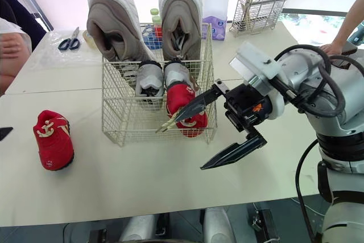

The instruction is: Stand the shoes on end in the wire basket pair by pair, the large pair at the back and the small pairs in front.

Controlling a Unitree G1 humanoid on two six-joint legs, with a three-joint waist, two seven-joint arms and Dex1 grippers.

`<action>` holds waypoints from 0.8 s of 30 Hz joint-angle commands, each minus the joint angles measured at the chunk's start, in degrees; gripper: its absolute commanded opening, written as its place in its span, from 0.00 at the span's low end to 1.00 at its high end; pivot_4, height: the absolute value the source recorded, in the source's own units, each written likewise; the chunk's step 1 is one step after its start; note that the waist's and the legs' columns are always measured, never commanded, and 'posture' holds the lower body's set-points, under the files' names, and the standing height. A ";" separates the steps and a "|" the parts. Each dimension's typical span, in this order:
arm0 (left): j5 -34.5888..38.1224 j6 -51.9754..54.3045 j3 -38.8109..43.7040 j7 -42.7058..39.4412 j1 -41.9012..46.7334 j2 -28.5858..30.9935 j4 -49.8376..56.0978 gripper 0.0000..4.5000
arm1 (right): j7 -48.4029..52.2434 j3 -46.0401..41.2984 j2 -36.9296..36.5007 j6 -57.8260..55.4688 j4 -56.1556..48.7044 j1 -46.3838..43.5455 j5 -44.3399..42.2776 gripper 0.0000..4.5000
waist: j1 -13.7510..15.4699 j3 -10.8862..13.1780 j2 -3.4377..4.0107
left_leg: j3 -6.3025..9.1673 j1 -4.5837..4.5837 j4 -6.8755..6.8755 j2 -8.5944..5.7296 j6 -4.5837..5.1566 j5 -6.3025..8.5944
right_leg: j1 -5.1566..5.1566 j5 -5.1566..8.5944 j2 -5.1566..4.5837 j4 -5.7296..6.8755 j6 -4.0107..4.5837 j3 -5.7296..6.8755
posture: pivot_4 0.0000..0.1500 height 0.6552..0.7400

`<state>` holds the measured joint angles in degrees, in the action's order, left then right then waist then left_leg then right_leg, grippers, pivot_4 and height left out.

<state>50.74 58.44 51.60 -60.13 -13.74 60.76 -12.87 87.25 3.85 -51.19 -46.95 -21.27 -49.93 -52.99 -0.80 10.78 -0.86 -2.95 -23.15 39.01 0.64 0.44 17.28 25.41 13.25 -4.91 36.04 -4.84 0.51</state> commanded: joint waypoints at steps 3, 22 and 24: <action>-4.37 -5.72 -6.61 1.49 6.19 -3.51 -5.02 1.00 | -1.63 -2.44 -1.50 -1.21 -1.09 -1.13 -0.90 0.99 | 0.10 -0.03 0.01 | 0.01 -0.03 -0.06 -0.01 -0.19 0.10 | 0.06 -0.03 -0.18 0.00 0.07 0.18 | 1.00 1.00; -8.25 -12.24 -12.89 4.53 16.39 -10.43 -7.96 0.17 | -6.01 -3.29 -1.82 -4.44 -0.59 -3.52 -2.33 1.00 | -0.39 -0.09 -0.04 | -0.10 -0.15 -0.09 0.00 -0.20 0.09 | 0.20 -0.12 -0.77 -0.02 0.16 1.33 | 1.00 1.00; -5.49 -10.59 -8.89 7.48 15.47 -11.18 -1.46 0.17 | -6.14 -3.05 -1.59 -4.00 0.32 -3.47 -1.61 1.00 | -0.38 -0.09 -0.04 | -0.11 -0.17 -0.09 -0.01 -0.19 0.09 | 0.21 -0.12 -0.79 -0.03 0.16 1.34 | 1.00 1.00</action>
<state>42.04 46.56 37.79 -54.76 2.16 49.10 -20.73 81.30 2.40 -52.81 -51.91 -21.10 -52.25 -54.70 -1.17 10.69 -0.91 -3.05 -23.32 38.92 0.64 0.25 17.37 25.62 13.13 -5.70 36.01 -4.68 1.85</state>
